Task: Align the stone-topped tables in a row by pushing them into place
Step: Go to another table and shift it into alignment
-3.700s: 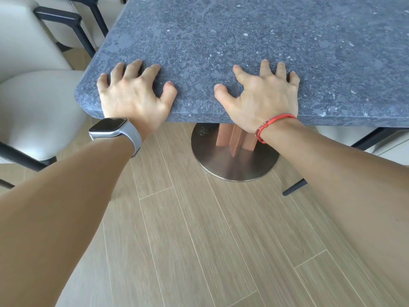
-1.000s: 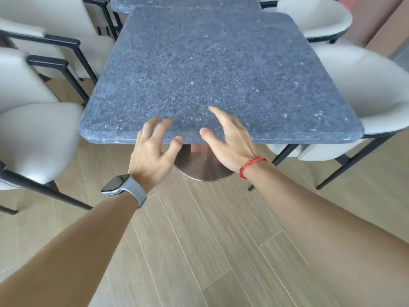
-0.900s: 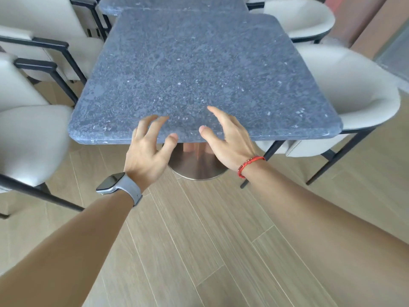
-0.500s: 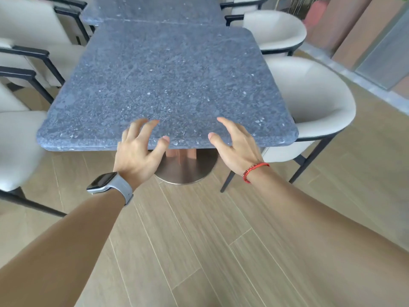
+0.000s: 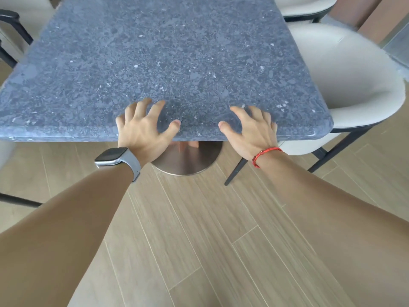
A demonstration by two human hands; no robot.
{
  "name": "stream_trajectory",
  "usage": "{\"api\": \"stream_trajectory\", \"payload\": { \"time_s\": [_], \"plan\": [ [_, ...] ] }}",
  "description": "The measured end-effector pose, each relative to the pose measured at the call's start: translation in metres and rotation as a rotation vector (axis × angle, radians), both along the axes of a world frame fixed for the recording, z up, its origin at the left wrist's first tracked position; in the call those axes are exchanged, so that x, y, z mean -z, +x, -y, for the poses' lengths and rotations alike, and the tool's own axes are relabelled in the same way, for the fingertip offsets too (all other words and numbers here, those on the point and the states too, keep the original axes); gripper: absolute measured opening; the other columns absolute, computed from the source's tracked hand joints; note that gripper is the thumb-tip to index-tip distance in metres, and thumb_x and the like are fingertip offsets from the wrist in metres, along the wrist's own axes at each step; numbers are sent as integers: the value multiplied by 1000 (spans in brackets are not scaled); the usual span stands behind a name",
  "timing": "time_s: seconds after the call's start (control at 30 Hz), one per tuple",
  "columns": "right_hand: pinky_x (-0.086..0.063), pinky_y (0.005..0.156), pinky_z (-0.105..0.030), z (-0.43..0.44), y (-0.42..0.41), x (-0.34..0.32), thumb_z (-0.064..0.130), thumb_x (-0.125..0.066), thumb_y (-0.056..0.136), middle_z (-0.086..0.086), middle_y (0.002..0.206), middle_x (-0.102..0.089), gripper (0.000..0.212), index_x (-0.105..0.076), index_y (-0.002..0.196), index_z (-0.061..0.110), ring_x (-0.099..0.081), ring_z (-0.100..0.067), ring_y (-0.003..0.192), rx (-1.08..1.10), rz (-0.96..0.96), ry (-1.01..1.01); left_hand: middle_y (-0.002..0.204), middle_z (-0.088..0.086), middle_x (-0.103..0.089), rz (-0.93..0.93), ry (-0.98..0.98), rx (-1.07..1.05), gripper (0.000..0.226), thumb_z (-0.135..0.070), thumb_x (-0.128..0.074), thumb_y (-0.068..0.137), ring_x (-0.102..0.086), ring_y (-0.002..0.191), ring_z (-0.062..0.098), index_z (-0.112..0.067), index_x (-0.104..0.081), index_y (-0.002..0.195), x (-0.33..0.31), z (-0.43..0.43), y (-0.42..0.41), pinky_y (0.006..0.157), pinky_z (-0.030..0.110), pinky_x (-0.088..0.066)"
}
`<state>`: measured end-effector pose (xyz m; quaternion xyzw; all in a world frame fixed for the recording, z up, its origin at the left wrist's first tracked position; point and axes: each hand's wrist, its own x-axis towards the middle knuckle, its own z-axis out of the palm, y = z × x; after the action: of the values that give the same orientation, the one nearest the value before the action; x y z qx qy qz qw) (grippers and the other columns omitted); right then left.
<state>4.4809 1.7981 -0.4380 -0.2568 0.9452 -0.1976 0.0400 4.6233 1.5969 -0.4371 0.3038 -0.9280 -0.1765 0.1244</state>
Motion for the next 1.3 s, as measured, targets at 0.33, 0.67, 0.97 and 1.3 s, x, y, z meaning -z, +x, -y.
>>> {"api": "stream_trajectory", "payload": {
  "time_s": [0.33, 0.67, 0.97, 1.3],
  "plan": [
    [-11, 121, -58, 47, -32, 51, 84, -26, 81, -19, 163, -25, 81, -39, 150, 43, -17, -40, 151, 54, -256, 147, 162, 10, -42, 57, -333, 25, 80, -75, -32, 88, -32, 150, 44, -28, -49, 151, 56, 34, -36, 120, 65, -20],
    [-13, 119, -63, 49, -29, 54, 83, -26, 80, -18, 161, -33, 81, -43, 148, 42, -24, -41, 149, 82, -298, 140, 161, 10, -44, 12, -349, 16, 76, -73, -31, 93, -33, 149, 45, -28, -50, 150, 62, 35, -38, 119, 67, -22],
    [-10, 116, -70, 50, -34, 56, 82, -22, 82, -18, 162, -28, 79, -38, 149, 43, -23, -46, 147, 62, -323, 210, 158, 12, -46, -28, -361, 11, 74, -73, -33, 92, -35, 147, 45, -27, -53, 148, 67, 37, -39, 118, 68, -23],
    [-10, 119, -66, 50, -34, 60, 83, -23, 81, -14, 163, -31, 79, -39, 149, 47, -20, -44, 150, 90, -313, 159, 156, 12, -50, -76, -391, 2, 72, -72, -35, 93, -39, 146, 44, -27, -56, 145, 72, 38, -41, 118, 67, -25]
  ]
}}
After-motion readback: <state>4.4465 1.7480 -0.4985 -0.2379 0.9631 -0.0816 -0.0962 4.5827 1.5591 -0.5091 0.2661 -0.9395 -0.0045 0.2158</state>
